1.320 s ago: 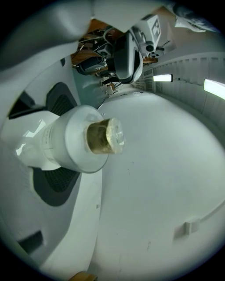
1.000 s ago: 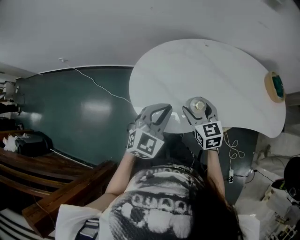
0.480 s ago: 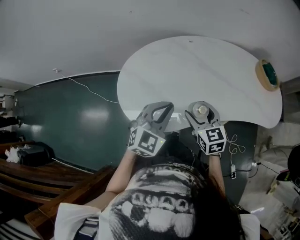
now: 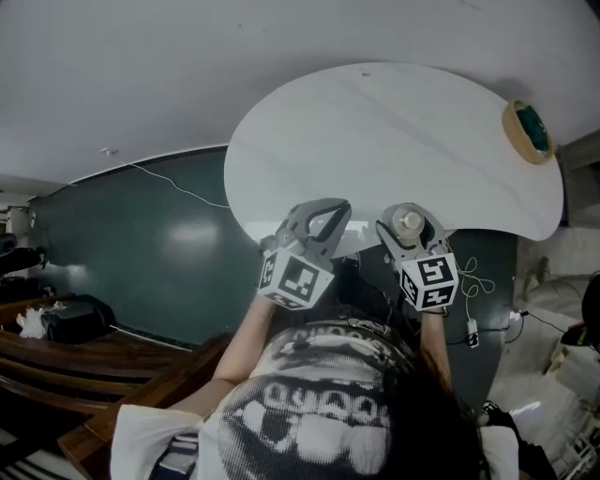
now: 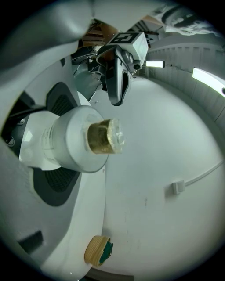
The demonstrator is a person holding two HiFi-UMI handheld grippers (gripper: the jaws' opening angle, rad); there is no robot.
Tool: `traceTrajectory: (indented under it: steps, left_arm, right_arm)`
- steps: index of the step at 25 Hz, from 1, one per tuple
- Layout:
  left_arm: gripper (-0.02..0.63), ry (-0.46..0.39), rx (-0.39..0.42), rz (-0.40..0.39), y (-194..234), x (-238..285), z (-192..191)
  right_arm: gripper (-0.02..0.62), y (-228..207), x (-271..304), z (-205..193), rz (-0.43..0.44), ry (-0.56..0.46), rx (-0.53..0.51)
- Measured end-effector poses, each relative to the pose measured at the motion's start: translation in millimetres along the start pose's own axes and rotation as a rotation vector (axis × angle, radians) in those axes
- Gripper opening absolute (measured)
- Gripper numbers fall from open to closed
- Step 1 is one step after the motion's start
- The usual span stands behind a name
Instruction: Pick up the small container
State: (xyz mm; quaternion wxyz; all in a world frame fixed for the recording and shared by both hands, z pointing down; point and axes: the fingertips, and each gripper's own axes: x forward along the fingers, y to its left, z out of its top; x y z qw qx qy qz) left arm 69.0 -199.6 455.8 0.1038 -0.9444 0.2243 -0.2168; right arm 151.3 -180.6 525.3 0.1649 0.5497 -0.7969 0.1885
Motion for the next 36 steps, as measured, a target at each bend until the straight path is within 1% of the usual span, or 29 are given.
traceTrajectory:
  steps: [7, 13, 17, 21, 30, 36]
  left_arm:
    - [0.011, -0.011, 0.009, -0.014, -3, 8, 4]
    - [0.011, -0.013, 0.012, -0.04, -7, 12, 8]
    - [0.011, -0.016, 0.016, -0.032, -7, 14, 5]
    - [0.011, -0.024, 0.014, -0.045, -9, 14, 11]
    - [0.011, -0.02, 0.009, -0.045, -12, 14, 10]
    - [0.011, -0.025, 0.016, -0.048, -10, 19, 12]
  right_arm:
    - [0.334, -7, -8, -8, -0.026, -0.004, 0.03]
    - [0.334, -11, -9, -10, -0.039, -0.004, 0.03]
    - [0.334, -12, -9, -11, -0.043, -0.004, 0.03]
    - [0.334, -14, -8, -11, -0.046, -0.003, 0.03]
    - [0.334, -20, -7, -11, -0.043, 0.004, 0.032]
    - [0.334, -36, -1, -6, -0.051, -0.009, 0.027]
